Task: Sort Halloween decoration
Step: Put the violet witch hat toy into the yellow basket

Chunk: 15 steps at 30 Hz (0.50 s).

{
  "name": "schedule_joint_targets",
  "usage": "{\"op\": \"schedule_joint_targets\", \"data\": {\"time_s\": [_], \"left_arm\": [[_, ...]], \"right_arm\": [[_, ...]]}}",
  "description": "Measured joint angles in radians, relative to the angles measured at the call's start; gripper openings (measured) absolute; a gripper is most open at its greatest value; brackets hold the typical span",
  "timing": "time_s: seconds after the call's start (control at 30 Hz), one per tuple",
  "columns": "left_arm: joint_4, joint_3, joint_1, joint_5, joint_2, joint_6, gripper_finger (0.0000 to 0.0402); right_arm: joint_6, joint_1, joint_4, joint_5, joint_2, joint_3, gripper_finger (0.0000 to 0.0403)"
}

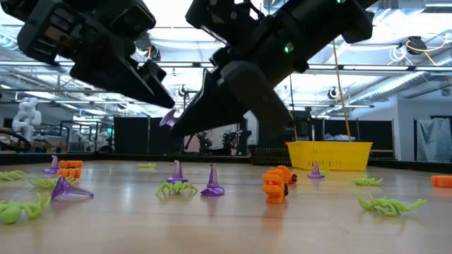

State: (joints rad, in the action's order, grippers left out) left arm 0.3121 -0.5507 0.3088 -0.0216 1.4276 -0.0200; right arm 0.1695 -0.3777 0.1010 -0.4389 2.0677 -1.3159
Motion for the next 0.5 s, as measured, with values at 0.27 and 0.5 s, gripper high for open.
{"op": "schedule_joint_targets", "data": {"time_s": [0.27,0.5], "left_arm": [[-0.111,0.000,0.003,-0.075,-0.120,0.008,0.0208],[-0.116,0.000,0.054,-0.140,-0.148,0.036,0.0208]], "right_arm": [[-0.084,-0.041,-0.134,-0.002,-0.130,0.000,0.0000],[-0.123,-0.086,-0.175,-0.003,-0.299,0.060,0.0000]]}}
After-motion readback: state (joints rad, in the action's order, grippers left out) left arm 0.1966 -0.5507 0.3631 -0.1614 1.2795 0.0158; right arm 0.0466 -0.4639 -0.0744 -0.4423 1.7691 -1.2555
